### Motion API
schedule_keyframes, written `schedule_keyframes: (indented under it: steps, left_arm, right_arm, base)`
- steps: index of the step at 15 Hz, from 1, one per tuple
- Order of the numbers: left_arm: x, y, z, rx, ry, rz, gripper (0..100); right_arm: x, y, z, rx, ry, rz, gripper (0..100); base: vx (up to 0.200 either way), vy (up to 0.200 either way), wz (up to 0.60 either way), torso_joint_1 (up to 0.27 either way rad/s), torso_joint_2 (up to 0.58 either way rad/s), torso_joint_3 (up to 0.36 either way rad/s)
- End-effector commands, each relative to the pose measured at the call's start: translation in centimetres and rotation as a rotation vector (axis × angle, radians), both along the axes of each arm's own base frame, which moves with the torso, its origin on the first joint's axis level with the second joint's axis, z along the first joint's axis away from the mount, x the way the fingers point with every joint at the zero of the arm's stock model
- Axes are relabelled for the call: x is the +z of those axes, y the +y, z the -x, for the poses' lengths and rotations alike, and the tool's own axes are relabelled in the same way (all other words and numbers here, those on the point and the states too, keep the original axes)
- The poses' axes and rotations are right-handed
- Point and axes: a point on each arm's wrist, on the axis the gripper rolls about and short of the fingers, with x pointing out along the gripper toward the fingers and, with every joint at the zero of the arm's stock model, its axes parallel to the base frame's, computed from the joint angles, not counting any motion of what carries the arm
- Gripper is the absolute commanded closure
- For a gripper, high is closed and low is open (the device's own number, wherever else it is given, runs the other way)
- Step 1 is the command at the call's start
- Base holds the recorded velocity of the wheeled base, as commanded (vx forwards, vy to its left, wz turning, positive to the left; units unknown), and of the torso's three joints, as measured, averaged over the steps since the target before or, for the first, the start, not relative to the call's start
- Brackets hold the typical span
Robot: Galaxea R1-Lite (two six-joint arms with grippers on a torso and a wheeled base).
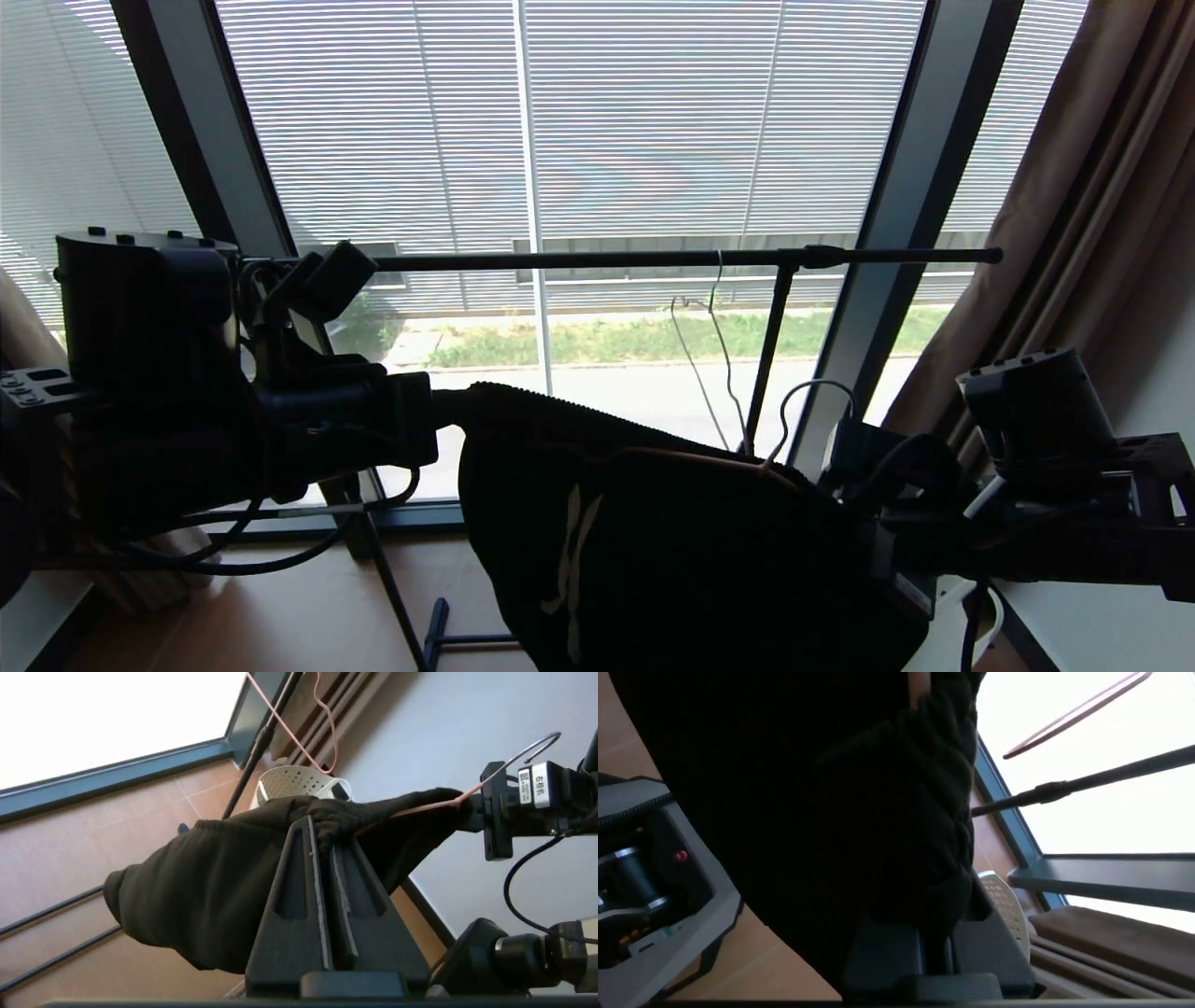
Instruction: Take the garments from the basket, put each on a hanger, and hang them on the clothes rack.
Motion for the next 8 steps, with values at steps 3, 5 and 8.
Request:
schedule_keyframes:
  steps: [3, 5, 8]
  left_arm:
    - [2.2, -1.4, -1.0, -0.022, -0.018, 0.001, 100]
    - [3.0, -2.1, -2.6, -0.009, -0.012, -0.006, 100]
    - [2.7, -2.2, -3.8, 0.031, -0.006, -0.02, 100]
  right_arm:
    - [-0.2, -0.1, 0.0, -0.019, -0.003, 0.023, 100]
    - [-0.3, -0.2, -0.1, -0.057, -0.013, 0.062, 100]
    - [-1.1, -0.2, -0.8, -0.135, -0.029, 0.15, 100]
  base:
    - [0.0, 0.0, 0.0, 0.0, 0.0, 0.0]
    - [0.0, 0.0, 0.0, 0.0, 0.0, 0.0]
    - [0.0, 0.0, 0.0, 0.0, 0.0, 0.0]
